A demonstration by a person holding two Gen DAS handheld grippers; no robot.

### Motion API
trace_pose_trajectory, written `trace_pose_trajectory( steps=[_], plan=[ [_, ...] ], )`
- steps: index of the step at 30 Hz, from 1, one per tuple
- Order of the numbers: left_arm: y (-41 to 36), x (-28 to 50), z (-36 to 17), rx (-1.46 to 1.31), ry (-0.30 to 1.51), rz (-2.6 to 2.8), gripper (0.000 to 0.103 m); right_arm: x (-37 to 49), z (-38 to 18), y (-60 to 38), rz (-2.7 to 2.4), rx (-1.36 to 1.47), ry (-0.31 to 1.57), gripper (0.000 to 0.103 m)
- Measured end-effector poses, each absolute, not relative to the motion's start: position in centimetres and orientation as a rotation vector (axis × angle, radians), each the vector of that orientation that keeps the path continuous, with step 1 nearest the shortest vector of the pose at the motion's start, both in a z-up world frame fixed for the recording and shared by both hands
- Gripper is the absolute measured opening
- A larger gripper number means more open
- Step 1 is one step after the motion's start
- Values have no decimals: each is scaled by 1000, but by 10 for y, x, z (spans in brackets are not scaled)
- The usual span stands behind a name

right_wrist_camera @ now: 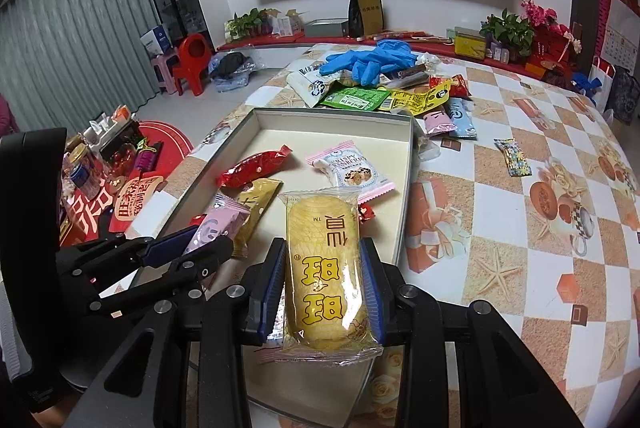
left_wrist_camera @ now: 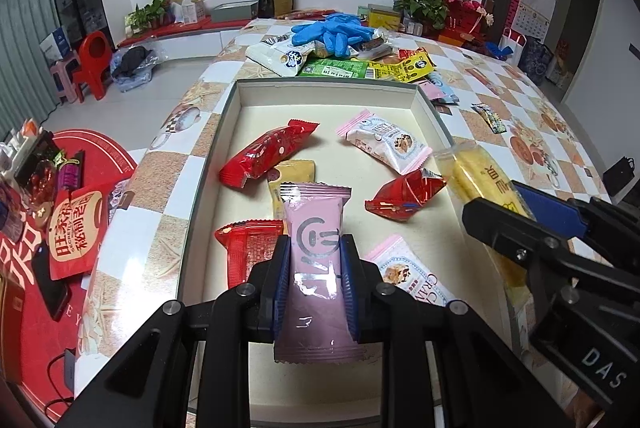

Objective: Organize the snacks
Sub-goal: 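Lower the pink bar into the tray while the right tool lowers the yellow packet beside it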

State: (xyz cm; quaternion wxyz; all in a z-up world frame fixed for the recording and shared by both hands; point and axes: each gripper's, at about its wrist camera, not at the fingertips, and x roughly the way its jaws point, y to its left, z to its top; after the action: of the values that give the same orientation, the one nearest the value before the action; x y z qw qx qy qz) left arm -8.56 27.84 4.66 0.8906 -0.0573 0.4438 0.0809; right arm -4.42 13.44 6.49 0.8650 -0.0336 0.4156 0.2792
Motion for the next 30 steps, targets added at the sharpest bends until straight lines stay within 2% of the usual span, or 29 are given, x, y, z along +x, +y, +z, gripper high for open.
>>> trace_pose_trajectory(
  steps=[30],
  plan=[
    [280, -71, 36, -97, 977, 181, 26, -23, 66, 150, 605, -109, 911, 37]
  ],
)
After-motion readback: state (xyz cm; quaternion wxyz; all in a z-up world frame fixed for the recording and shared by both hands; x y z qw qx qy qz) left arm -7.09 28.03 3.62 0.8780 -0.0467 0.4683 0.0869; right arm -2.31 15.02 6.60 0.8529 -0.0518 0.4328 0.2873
